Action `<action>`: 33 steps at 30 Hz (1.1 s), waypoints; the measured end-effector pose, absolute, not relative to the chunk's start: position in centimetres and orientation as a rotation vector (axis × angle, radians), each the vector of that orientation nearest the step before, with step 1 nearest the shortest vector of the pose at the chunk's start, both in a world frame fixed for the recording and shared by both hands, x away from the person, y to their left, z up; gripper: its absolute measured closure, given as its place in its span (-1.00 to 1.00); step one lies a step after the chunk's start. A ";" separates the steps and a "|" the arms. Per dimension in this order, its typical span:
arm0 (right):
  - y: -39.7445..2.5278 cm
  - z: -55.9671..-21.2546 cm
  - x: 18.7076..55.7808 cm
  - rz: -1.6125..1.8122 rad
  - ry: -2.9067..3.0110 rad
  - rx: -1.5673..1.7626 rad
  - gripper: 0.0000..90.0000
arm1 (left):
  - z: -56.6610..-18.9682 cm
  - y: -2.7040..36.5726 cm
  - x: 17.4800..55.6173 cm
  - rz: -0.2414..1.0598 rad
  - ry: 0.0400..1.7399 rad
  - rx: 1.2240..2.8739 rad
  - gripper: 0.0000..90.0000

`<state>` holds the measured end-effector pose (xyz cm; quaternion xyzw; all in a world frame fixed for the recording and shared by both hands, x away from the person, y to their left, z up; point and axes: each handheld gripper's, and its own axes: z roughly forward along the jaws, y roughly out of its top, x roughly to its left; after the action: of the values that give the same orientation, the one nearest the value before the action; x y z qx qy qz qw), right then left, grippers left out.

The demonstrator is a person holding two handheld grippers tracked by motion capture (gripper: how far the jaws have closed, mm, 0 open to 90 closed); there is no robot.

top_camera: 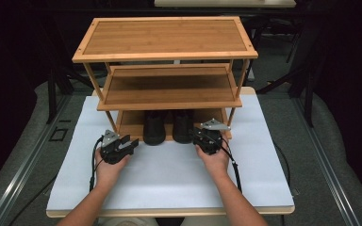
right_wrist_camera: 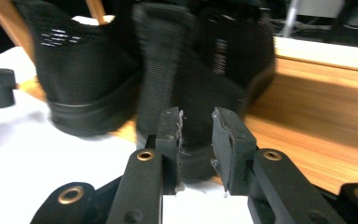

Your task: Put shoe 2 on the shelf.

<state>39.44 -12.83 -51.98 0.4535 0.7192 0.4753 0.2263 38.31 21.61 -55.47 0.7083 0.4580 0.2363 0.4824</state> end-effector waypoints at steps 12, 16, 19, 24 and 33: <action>-13.0 -54.4 41.7 1.193 1.937 1.406 0.66 | -55.9 20.1 40.9 0.568 1.163 1.727 0.44; -12.6 -54.6 41.8 1.179 1.940 1.411 0.69 | -56.1 19.4 41.3 0.558 1.182 1.744 0.45; -12.5 -54.6 41.8 1.176 1.935 1.413 0.70 | -56.1 19.2 41.6 0.540 1.197 1.734 0.47; -12.2 -54.7 41.8 1.201 1.940 1.410 0.70 | -56.0 18.4 41.7 0.523 1.176 1.755 0.49; -11.7 -54.7 41.7 1.212 1.940 1.409 0.80 | -55.9 17.9 41.8 0.514 1.192 1.752 0.56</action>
<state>41.70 -11.66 -54.65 0.5109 0.7035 0.4395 0.2255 41.84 17.89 -55.85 0.7126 0.4846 0.2091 0.4623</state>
